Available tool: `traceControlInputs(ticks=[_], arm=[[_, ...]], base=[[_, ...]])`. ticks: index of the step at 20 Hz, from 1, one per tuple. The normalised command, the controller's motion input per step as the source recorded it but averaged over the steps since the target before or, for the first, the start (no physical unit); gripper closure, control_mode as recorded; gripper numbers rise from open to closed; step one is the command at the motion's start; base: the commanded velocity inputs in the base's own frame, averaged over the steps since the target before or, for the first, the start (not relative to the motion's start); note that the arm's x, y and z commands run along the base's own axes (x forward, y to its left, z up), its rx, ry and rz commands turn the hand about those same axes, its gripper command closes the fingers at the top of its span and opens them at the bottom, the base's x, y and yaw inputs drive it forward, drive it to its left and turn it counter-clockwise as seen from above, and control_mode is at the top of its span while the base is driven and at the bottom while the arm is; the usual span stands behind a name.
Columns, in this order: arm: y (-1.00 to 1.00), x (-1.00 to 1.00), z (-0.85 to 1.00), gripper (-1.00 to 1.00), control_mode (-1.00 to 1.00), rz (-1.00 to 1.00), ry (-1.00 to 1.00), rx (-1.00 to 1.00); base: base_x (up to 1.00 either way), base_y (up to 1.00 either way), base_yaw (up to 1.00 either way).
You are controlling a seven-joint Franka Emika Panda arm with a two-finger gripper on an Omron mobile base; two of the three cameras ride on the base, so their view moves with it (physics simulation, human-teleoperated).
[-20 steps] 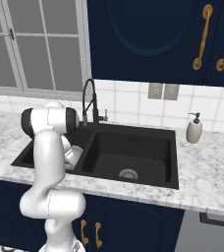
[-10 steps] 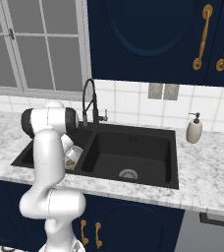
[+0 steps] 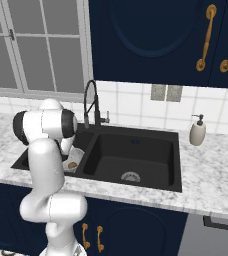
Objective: Put the colander in the sink, put the kiwi in the colander, and turn on the sink faucet and pour water over the colander.
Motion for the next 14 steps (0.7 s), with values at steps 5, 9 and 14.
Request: traceControlInputs(ticks=[5, 9, 14], arm=[[0.0, -0.35, 1.0, -1.0, -1.0, 0.05, -0.15, 0.08], [0.0, -0.36, 1.0, -1.0, -1.0, 0.01, -0.03, 0.08], [0.0, -0.17, 1.0, -1.0, -1.0, 0.01, 0.01, 0.06]], base=[[0.0, 0.0, 0.0], [0.0, 0.0, 0.0], [0.0, 0.0, 0.0]])
